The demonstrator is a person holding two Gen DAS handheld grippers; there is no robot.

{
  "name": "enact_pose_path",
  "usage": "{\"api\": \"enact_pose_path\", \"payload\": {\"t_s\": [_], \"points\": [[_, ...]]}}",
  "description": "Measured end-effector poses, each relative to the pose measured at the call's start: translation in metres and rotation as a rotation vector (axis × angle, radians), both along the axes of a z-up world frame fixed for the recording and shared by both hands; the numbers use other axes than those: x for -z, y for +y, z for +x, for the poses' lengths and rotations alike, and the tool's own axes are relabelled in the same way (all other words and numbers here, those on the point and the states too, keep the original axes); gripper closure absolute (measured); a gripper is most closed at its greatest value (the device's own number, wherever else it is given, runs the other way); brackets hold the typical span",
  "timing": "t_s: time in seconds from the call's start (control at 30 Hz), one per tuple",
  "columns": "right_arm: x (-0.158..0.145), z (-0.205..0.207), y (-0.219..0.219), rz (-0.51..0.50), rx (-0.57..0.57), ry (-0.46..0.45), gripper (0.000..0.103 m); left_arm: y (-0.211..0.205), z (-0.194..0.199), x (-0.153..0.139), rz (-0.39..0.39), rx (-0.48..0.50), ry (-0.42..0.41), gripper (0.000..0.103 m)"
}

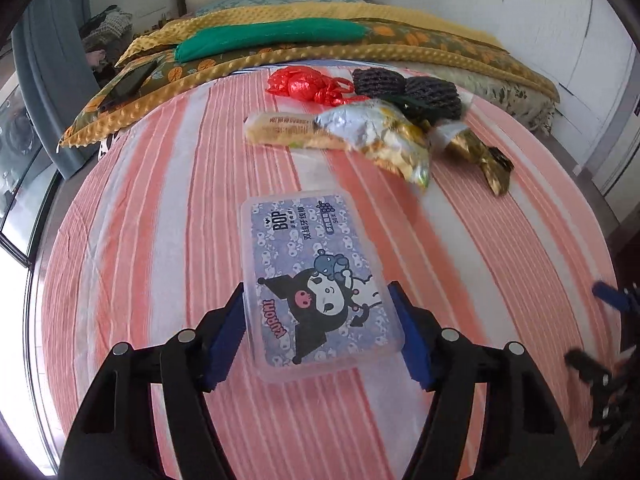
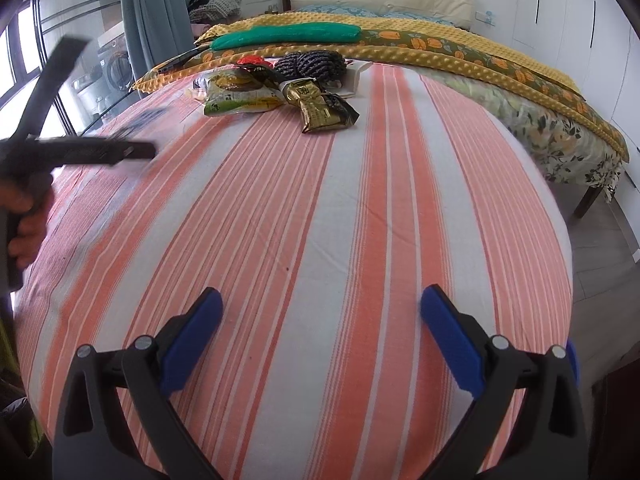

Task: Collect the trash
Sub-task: 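Lower the left tool to the Kuromi plastic box while the right tool approaches the gold wrapper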

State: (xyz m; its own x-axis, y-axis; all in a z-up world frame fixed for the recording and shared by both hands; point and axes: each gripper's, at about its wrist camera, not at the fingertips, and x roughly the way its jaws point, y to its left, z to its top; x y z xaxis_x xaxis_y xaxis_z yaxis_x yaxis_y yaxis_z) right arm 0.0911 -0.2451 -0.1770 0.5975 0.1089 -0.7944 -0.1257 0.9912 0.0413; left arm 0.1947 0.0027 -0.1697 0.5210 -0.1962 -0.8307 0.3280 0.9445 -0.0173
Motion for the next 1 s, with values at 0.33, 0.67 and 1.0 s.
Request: {"api": "enact_pose_path", "payload": {"t_s": [0.33, 0.67, 1.0], "points": [[-0.002, 0.011, -0.001, -0.003, -0.035, 0.053, 0.005, 0.021, -0.017, 0.008, -0.037, 0.0, -0.023, 0.013], [-0.007, 0.123, -0.024, 0.05, -0.109, 0.092, 0.006, 0.016, -0.011, 0.013, 0.023, -0.001, -0.029, 0.006], [-0.006, 0.188, 0.002, 0.054, -0.141, 0.054, 0.06, 0.016, -0.01, 0.014, 0.016, -0.001, -0.027, 0.006]]}}
